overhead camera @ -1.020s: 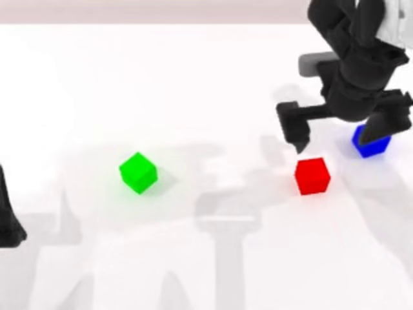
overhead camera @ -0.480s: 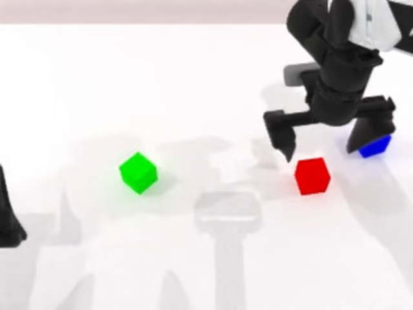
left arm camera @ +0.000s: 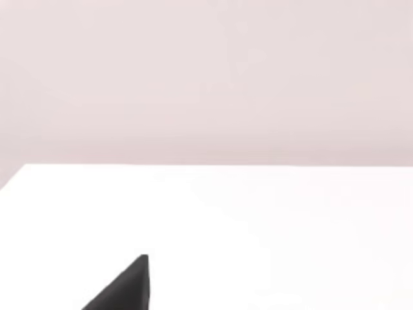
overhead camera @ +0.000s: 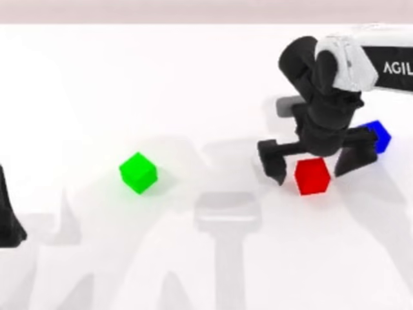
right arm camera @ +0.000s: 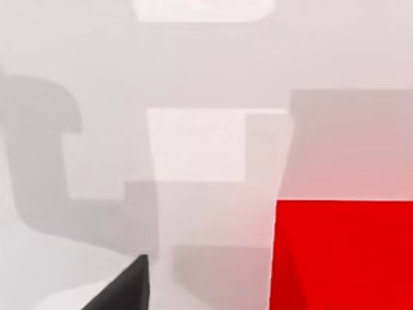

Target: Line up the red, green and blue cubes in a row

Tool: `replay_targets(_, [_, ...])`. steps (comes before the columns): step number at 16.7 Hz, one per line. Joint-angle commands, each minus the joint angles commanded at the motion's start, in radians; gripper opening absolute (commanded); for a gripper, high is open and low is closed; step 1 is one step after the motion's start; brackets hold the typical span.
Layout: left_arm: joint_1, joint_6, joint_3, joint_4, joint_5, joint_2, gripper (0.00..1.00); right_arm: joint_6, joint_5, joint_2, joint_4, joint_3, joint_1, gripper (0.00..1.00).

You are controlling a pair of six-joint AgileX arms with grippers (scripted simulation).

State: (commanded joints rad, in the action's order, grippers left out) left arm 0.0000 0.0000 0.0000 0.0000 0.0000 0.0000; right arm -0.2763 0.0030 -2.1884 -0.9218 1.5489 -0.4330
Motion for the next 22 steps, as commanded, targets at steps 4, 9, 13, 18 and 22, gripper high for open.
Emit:
replay_targets(4, [0.0,0.0,0.0,0.0,0.0,0.0,1.0,-0.002,0.0,-0.026,0.057,-0.04,-0.002,1.0])
replay_targets(9, [0.0,0.0,0.0,0.0,0.0,0.0,1.0,-0.002,0.0,-0.026,0.057,-0.04,-0.002,0.77])
replay_targets(13, [0.0,0.0,0.0,0.0,0.0,0.0,1.0,-0.002,0.0,-0.026,0.057,-0.04,-0.002,0.47])
replay_targets(18, [0.0,0.0,0.0,0.0,0.0,0.0,1.0,-0.002,0.0,-0.026,0.057,-0.04,-0.002,0.1])
replay_targets(22, [0.0,0.0,0.0,0.0,0.0,0.0,1.0,-0.002,0.0,-0.026,0.057,-0.04,-0.002,0.0])
